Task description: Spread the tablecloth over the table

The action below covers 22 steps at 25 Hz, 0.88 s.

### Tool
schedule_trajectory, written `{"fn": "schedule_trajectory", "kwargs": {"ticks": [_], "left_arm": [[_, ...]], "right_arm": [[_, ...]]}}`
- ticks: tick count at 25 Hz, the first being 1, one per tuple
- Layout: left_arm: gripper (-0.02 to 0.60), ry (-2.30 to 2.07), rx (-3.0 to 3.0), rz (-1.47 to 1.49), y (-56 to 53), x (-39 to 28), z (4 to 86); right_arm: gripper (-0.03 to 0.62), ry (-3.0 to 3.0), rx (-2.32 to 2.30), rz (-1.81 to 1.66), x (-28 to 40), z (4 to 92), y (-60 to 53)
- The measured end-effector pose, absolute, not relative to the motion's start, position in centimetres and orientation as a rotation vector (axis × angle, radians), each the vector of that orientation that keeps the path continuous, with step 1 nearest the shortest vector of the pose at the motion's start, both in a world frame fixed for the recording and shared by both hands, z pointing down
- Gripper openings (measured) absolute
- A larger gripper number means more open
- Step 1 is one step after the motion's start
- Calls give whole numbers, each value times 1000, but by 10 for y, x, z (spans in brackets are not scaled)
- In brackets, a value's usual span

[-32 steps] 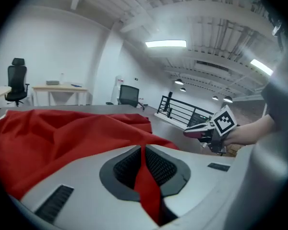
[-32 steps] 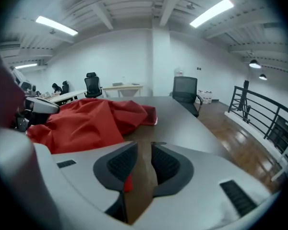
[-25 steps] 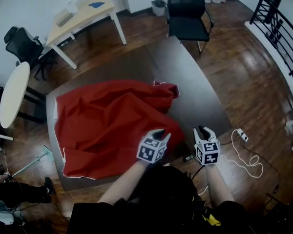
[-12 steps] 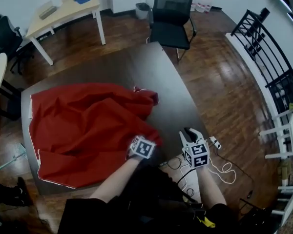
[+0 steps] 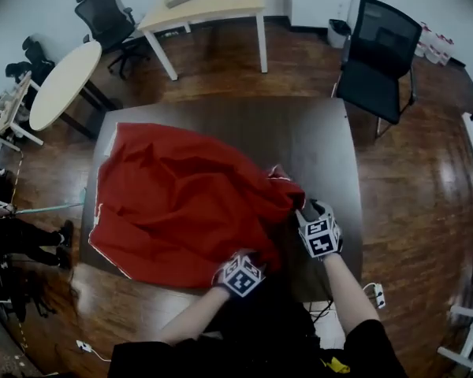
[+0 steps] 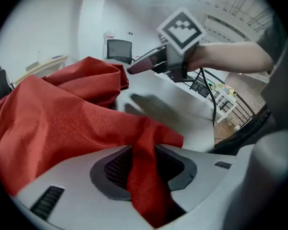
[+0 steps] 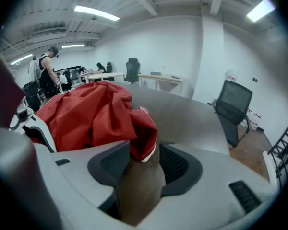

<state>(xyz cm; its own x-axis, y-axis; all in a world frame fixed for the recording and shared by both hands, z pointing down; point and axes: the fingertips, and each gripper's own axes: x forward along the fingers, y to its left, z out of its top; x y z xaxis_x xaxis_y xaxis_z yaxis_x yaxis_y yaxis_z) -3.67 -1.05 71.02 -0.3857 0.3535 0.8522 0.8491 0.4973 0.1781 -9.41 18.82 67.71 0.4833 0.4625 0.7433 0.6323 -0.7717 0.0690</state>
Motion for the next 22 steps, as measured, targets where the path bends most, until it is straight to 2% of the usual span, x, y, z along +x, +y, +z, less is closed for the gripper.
{"fn": "schedule_trajectory", "kwargs": {"ticks": [5, 6, 7, 9, 13, 22], "left_arm": [[120, -1883, -1111, -724, 2, -24, 703], [112, -1864, -1151, -743, 2, -18, 703], [106, -1846, -1193, -768, 1, -13, 704], [82, -1814, -1267, -812, -1, -3, 705], [49, -1743, -1330, -833, -21, 16, 697], [48, -1620, -1479, -879, -66, 58, 682]], "right_arm": [[201, -796, -2563, -1305, -67, 718, 234], [171, -770, -2572, -1309, -61, 723, 236], [99, -746, -2589, -1303, -56, 725, 237], [11, -705, -2634, -1297, -46, 726, 236], [11, -679, -2744, -1360, -35, 718, 245], [11, -1013, -2680, -1505, -83, 691, 379]]}}
